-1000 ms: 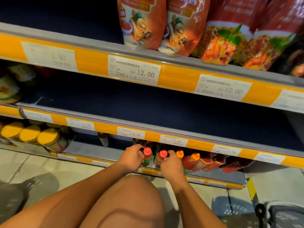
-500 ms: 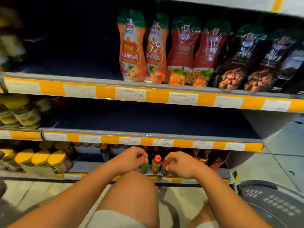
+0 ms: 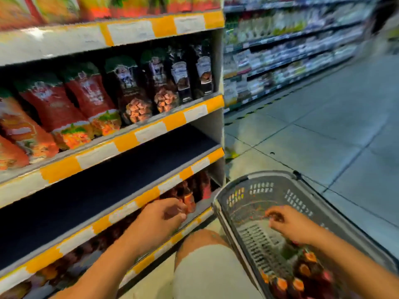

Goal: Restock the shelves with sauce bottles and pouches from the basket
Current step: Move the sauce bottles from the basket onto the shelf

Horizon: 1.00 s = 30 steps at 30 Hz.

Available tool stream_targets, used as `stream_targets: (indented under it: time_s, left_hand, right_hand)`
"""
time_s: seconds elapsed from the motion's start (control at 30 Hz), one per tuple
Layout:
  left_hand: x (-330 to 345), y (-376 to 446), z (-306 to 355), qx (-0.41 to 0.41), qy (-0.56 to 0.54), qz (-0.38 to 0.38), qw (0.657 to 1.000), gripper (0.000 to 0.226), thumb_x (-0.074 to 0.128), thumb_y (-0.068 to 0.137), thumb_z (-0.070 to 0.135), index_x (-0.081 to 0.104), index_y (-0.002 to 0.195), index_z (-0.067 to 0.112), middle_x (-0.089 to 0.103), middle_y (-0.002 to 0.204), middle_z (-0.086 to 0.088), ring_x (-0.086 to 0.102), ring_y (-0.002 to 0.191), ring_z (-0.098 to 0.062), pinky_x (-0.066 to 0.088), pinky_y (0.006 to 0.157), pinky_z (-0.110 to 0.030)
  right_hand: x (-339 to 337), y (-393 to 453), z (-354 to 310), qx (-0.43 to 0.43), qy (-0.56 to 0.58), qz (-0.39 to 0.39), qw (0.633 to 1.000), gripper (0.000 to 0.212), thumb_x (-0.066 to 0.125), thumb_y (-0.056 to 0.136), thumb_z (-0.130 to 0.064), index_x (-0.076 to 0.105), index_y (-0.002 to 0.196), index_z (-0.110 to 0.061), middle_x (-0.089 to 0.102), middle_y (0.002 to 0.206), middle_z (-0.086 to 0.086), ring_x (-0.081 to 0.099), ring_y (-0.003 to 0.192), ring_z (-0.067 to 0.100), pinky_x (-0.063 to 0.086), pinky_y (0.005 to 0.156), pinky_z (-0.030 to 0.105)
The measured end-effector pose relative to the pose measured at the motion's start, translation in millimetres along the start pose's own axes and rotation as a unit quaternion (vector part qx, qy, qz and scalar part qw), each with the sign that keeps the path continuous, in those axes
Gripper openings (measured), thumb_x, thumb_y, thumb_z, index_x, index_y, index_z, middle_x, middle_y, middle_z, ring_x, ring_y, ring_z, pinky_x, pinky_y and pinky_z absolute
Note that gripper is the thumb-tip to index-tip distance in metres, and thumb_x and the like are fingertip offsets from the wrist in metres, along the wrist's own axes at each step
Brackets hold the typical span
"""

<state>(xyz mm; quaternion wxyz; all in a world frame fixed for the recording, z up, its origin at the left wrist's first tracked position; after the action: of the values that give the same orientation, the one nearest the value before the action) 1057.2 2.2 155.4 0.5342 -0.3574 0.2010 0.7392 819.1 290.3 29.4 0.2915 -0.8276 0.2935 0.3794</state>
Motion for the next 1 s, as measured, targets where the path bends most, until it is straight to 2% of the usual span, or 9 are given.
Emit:
stream_targets:
  time_s: [0.1,0.17,0.23,0.3,0.37,0.57,0.7,0.83,1.0]
  left_hand:
    - [50,37,44,0.055,0.049,-0.054,0.996,0.010,0.067,0.099,0.035,0.071,0.108,0.034,0.070,0.098,0.014,0.065,0.090,-0.003,0.052,0.082,-0.028]
    - [88,60,70,0.083,0.067,-0.087,0.991,0.012,0.068,0.098,0.031,0.071,0.110,0.029,0.070,0.095,0.011,0.065,0.086,-0.002,0.051,0.082,-0.025]
    - [126,81,92,0.099,0.087,-0.119,0.984,0.012,0.068,0.098,0.030,0.071,0.109,0.025,0.070,0.092,0.011,0.063,0.079,0.004,0.048,0.077,-0.018]
    - [166,102,110,0.112,0.111,-0.160,0.974,0.012,0.067,0.098,0.030,0.071,0.106,0.022,0.070,0.091,0.007,0.062,0.080,-0.004,0.050,0.080,-0.026]
    - [205,119,122,0.112,0.134,-0.207,0.963,0.013,0.067,0.097,0.031,0.070,0.105,0.022,0.070,0.093,0.003,0.066,0.089,-0.016,0.053,0.083,-0.032]
    - [310,158,139,0.091,0.166,-0.319,0.929,0.014,0.068,0.095,0.026,0.072,0.104,0.016,0.072,0.090,-0.006,0.068,0.087,-0.027,0.051,0.073,-0.033]
    - [364,171,132,0.065,0.172,-0.339,0.923,0.013,0.068,0.093,0.022,0.074,0.098,0.012,0.071,0.086,-0.009,0.065,0.080,-0.026,0.043,0.067,-0.029]
    - [400,168,94,0.027,0.215,-0.370,0.903,0.022,0.066,0.091,0.025,0.075,0.104,0.010,0.074,0.106,-0.010,0.068,0.102,-0.029,0.050,0.078,-0.031]
    - [415,159,47,0.010,0.310,-0.412,0.857,0.019,0.062,0.091,0.018,0.070,0.105,0.007,0.073,0.111,-0.015,0.068,0.109,-0.031,0.046,0.074,-0.031]
  right_hand:
    - [-5,-15,59,0.052,-0.024,-0.002,0.998,0.016,0.068,0.093,-0.023,0.068,0.109,-0.025,0.070,0.099,0.001,0.066,0.090,0.017,0.050,0.078,0.029]
    - [-7,-23,87,0.079,-0.036,-0.003,0.996,0.016,0.066,0.093,-0.025,0.070,0.108,-0.021,0.070,0.101,0.004,0.065,0.093,0.020,0.051,0.082,0.031]
    - [-8,-29,110,0.100,-0.045,-0.007,0.994,0.006,0.065,0.094,-0.026,0.069,0.096,-0.022,0.069,0.099,0.006,0.064,0.091,0.023,0.049,0.079,0.032]
    - [-7,-30,128,0.116,-0.047,-0.017,0.992,0.011,0.061,0.095,-0.024,0.067,0.089,-0.017,0.069,0.097,0.013,0.064,0.088,0.027,0.047,0.075,0.033]
    - [-3,-28,145,0.131,-0.057,-0.030,0.989,0.017,0.059,0.095,-0.023,0.068,0.099,-0.009,0.069,0.103,0.017,0.066,0.093,0.031,0.049,0.076,0.035]
    - [11,-11,173,0.160,-0.062,-0.088,0.981,0.016,0.062,0.089,-0.018,0.068,0.101,-0.009,0.071,0.094,0.013,0.067,0.084,0.030,0.049,0.065,0.035]
    - [25,14,180,0.154,-0.100,-0.133,0.974,0.026,0.068,0.088,-0.015,0.069,0.113,-0.005,0.072,0.108,0.016,0.068,0.099,0.034,0.054,0.077,0.035]
    - [39,39,191,0.147,-0.117,-0.123,0.975,0.030,0.064,0.092,-0.011,0.063,0.122,-0.007,0.070,0.117,0.016,0.068,0.106,0.032,0.053,0.080,0.034]
    - [64,63,201,0.135,-0.135,-0.113,0.975,0.024,0.056,0.101,-0.015,0.057,0.125,-0.014,0.066,0.120,0.012,0.065,0.109,0.030,0.052,0.081,0.033]
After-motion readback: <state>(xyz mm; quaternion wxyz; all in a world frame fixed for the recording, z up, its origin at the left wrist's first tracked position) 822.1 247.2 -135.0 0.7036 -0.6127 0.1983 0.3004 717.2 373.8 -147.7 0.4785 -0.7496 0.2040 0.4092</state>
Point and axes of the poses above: each hand's wrist, its own y-axis towards the middle knuckle, its own x-axis out of the palm, z = x × y, the point moved 5 cm from there along y, towards the middle knuckle
